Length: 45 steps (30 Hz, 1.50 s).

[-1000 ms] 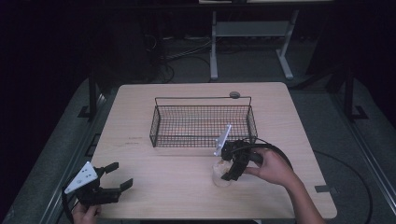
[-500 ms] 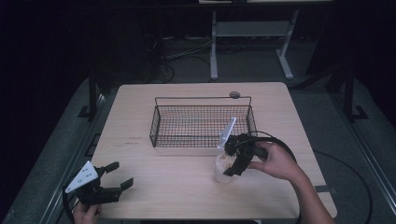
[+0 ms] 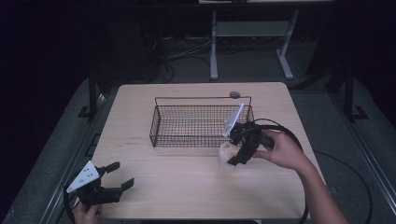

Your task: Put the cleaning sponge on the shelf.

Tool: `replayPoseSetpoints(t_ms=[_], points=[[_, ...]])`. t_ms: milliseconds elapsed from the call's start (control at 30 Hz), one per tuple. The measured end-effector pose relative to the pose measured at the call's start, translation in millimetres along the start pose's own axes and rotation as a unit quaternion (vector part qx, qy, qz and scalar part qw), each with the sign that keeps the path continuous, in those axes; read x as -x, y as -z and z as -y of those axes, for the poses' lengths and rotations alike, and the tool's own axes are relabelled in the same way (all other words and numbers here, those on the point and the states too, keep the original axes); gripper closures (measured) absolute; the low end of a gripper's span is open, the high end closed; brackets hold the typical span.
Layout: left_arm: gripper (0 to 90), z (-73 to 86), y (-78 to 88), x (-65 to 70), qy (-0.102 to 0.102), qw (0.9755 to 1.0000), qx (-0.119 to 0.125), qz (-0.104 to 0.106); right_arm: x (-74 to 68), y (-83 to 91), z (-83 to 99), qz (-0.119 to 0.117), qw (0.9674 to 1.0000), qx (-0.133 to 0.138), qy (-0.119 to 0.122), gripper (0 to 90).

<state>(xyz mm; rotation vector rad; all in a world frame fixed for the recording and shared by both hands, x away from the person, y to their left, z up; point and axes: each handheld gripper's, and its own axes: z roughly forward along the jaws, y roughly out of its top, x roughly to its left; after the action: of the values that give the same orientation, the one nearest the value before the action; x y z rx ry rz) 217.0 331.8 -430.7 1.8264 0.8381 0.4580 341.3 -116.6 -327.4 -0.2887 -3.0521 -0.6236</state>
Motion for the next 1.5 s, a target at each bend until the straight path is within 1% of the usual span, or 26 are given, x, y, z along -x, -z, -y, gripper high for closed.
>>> replayPoseSetpoints(t_ms=[167, 300, 367, 567, 733, 800, 833, 933, 1000, 1100, 1200, 1233, 1333, 1433, 1500], points=[[14.1, 0.0, 0.0, -0.6, 0.002, 1.0000, 0.000, 0.000, 5.9, 7.5, -2.3, 0.004, 1.0000, 0.002, -0.006, 29.1], [14.1, -0.2, -0.1, -0.6, 0.001, 1.0000, 0.002, -0.002, 10.4, 12.8, -4.7, 0.008, 1.0000, 0.001, -0.006, 29.1], [14.1, -0.3, -0.1, -0.8, 0.001, 1.0000, 0.002, -0.003, 13.4, 15.1, -6.4, 0.011, 0.9999, -0.004, -0.006, 29.1], [14.1, -0.3, 0.2, -1.1, 0.001, 1.0000, 0.002, -0.003, 23.0, 22.6, -15.5, 0.015, 0.9998, -0.007, -0.006, 29.1], [14.1, -0.7, 0.6, -0.9, 0.001, 1.0000, 0.003, -0.004, 31.4, 28.4, -24.4, 0.018, 0.9998, -0.003, -0.008, 29.1], [14.1, -0.6, 0.6, -0.9, 0.002, 1.0000, 0.003, -0.005, 35.8, 29.7, -27.6, 0.018, 0.9998, -0.007, -0.010, 29.1], [14.1, -0.6, 0.5, -1.0, 0.002, 1.0000, 0.003, -0.004, 38.2, 30.3, -29.0, 0.022, 0.9997, -0.009, -0.007, 29.1], [14.1, -1.0, 0.2, -0.5, 0.000, 1.0000, 0.003, -0.004, 45.7, 31.9, -32.5, 0.020, 0.9997, -0.008, -0.014, 29.1], [14.1, -1.1, 0.3, -0.5, -0.001, 1.0000, 0.003, -0.003, 51.7, 32.2, -36.0, 0.024, 0.9995, -0.013, -0.015, 29.1], [14.1, -1.1, 0.5, -0.7, 0.000, 1.0000, 0.004, -0.005, 58.5, 32.3, -40.0, 0.022, 0.9995, -0.013, -0.018, 29.1], [14.1, -1.0, 0.9, -0.6, 0.001, 1.0000, 0.005, -0.005, 66.8, 32.2, -43.8, 0.026, 0.9993, -0.016, -0.021, 29.1], [14.1, -1.2, 1.2, -0.6, -0.001, 1.0000, 0.003, -0.004, 69.7, 32.7, -45.2, 0.027, 0.9992, -0.017, -0.024, 29.1], [14.1, -1.3, 0.9, -0.6, -0.001, 1.0000, 0.004, -0.005, 78.2, 31.5, -46.1, 0.020, 0.9991, -0.007, -0.036, 29.0], [14.1, -1.4, 1.6, -1.4, -0.001, 1.0000, 0.004, -0.006, 87.4, 27.1, -46.6, 0.030, 0.9986, -0.017, -0.041, 29.0], [14.1, -1.3, 2.1, -1.7, -0.001, 1.0000, 0.006, -0.007, 93.2, 25.7, -46.6, 0.029, 0.9984, -0.017, -0.046, 29.0]])
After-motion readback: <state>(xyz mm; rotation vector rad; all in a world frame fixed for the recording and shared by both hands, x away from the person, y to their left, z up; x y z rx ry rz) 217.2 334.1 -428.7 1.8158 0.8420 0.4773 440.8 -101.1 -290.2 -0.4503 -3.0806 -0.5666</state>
